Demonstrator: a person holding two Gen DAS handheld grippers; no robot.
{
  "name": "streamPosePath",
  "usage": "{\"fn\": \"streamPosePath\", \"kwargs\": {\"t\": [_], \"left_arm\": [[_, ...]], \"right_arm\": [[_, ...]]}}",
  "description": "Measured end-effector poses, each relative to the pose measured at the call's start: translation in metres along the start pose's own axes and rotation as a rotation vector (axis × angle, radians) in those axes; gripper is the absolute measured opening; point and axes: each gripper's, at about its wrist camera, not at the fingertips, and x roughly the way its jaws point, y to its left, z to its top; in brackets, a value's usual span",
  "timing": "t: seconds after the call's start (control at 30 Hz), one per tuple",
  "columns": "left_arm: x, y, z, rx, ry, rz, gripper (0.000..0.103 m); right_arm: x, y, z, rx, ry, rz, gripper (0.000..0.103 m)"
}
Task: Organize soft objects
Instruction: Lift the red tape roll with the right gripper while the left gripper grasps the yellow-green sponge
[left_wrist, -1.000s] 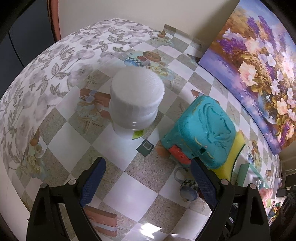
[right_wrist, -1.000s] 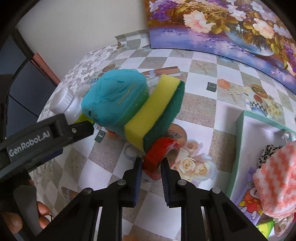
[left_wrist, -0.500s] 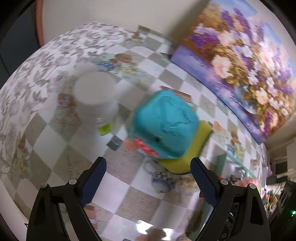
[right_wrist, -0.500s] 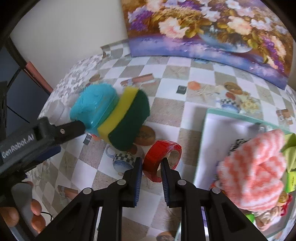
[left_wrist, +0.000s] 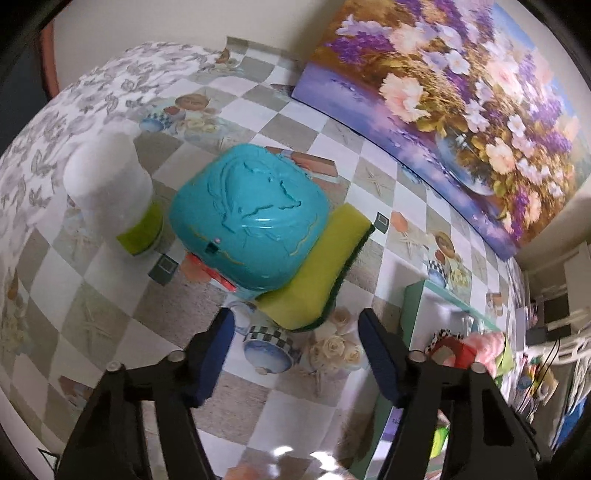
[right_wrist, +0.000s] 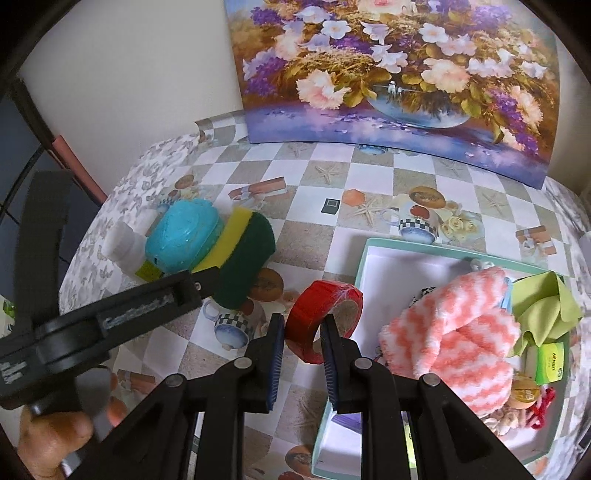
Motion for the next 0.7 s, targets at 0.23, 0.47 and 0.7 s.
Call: {"fn": "streamPosePath", "kwargs": {"t": [0.23,0.47,0.7], "left_arm": [[0.002,0.000,0.000,-0.064,-0.044,0.003,0.061],[0.008,0.006,0.000,-0.110,-0.052,-0.014,0.040],[0.008,0.001,-0.002,-0.097,-0.053,-0.048,0.030]], "right_arm": [[-0.001,-0.009,-0.001,0.010,0.005,-0.005,0.021],[-0.001,-0.013,-0.002,0.015,0.008,-0.009,0.021],[-0.001,-0.016,-0.002,0.017,0.008,-0.008,0.021]]}}
